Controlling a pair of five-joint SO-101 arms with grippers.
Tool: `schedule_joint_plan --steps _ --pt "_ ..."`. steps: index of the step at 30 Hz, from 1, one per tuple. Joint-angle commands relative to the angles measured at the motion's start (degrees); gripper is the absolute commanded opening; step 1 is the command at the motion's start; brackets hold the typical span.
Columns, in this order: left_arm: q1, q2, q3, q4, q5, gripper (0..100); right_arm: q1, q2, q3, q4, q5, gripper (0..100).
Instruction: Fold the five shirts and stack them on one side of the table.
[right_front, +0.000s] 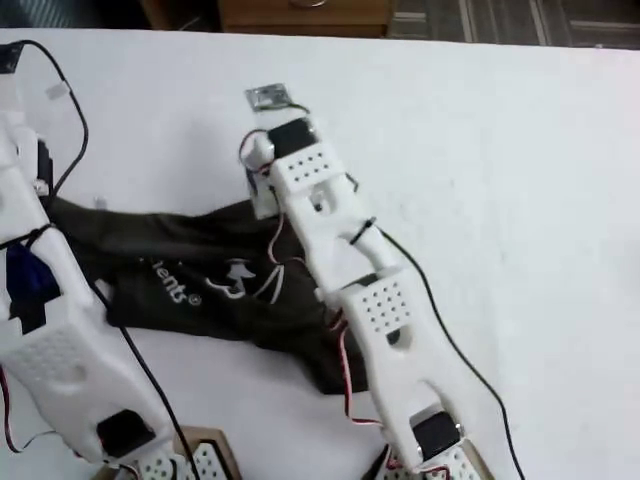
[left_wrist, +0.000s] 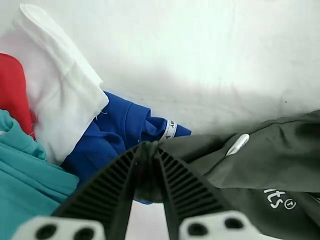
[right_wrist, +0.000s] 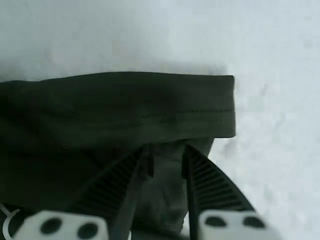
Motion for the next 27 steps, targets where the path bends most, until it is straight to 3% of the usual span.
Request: schedule_joint_plan --steps 1,12,27 --pt "0.53 -3.87 -0.13 0.79 0.26 3 0.57 -0.04 -0.26 1.10 -0.70 11.1" --pt "0.70 -3.43 -0.13 0.70 0.26 3 7.34 -1.63 0.00 1.19 -0.18 11.3" --pt "0.70 -3.69 -0.13 0.62 0.18 3 7.69 8.57 -0.26 -5.23 -0.62 11.1"
